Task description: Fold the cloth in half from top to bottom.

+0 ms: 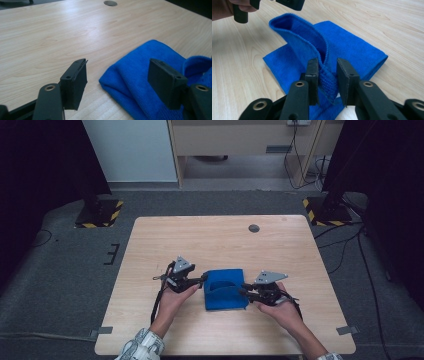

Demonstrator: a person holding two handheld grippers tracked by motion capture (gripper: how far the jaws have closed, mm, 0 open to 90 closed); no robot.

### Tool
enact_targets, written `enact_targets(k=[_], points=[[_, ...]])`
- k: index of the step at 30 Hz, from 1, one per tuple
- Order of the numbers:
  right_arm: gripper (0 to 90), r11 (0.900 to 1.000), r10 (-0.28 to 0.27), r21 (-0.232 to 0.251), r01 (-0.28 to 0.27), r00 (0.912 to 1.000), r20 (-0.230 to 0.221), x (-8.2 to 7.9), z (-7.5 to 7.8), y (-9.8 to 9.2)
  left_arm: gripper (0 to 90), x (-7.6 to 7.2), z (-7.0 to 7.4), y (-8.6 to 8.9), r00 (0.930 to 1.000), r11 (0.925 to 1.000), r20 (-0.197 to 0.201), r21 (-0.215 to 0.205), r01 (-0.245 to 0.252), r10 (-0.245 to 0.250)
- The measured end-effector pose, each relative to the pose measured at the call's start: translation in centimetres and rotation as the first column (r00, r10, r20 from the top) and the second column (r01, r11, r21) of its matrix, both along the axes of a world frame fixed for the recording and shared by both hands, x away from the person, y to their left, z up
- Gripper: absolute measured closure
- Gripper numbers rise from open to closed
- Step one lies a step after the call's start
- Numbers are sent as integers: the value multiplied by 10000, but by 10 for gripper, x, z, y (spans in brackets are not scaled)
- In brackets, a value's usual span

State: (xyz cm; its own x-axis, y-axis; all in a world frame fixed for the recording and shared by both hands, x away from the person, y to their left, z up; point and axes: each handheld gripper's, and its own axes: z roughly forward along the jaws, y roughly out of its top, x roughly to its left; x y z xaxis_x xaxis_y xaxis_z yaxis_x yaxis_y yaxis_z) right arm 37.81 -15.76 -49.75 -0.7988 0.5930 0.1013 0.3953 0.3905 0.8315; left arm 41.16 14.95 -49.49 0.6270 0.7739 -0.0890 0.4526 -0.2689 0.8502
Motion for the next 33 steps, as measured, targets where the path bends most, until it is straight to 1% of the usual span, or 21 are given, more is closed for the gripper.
enact_targets(k=[4,8,9,11,13,17,19,23,26,27,31,33], points=[[680,10000,42,25,-42,10000,-67,-6,1,-4,297,-2,-2,-4,9999,9999,5,41,109,-109],[625,10000,85,-17,-86,9998,-195,-11,0,-6,289,-4,-6,-8,9997,9994,-93,255,234,-231],[614,10000,71,10,-70,9998,-210,-12,1,-7,288,-4,-7,-9,9996,9993,-117,270,258,-255],[590,9999,-28,100,30,9998,-202,-13,4,-8,287,-7,-11,-9,9994,9985,-165,446,317,-310],[575,9997,-142,215,146,9997,-177,-11,6,-9,286,-11,-14,-9,9988,9974,-232,572,449,-436],[559,9987,-290,426,292,9996,-39,-7,12,-9,285,-16,-17,-10,9981,9952,-217,772,595,-579],[544,9982,-416,438,415,9991,0,-3,12,-6,277,-17,-20,-13,9975,9927,-265,1004,674,-651],[507,9979,-597,243,599,9982,-62,4,5,2,272,-20,-25,-17,9961,9879,-322,1298,853,-818],[468,9970,-772,-92,771,9969,-134,8,-5,10,270,-25,-27,-19,9948,9827,-306,1554,1011,-975],[451,9964,-807,-281,803,9967,-135,9,-9,12,269,-26,-27,-19,9946,9821,-293,1576,1034,-1000],[407,9947,-809,-648,798,9966,-147,7,-17,17,262,-30,-27,-16,9940,9814,-283,1582,1086,-1055],[373,9936,-783,-823,777,9969,-45,5,-19,18,251,-32,-26,-14,9938,9828,-335,1485,1094,-1056]])
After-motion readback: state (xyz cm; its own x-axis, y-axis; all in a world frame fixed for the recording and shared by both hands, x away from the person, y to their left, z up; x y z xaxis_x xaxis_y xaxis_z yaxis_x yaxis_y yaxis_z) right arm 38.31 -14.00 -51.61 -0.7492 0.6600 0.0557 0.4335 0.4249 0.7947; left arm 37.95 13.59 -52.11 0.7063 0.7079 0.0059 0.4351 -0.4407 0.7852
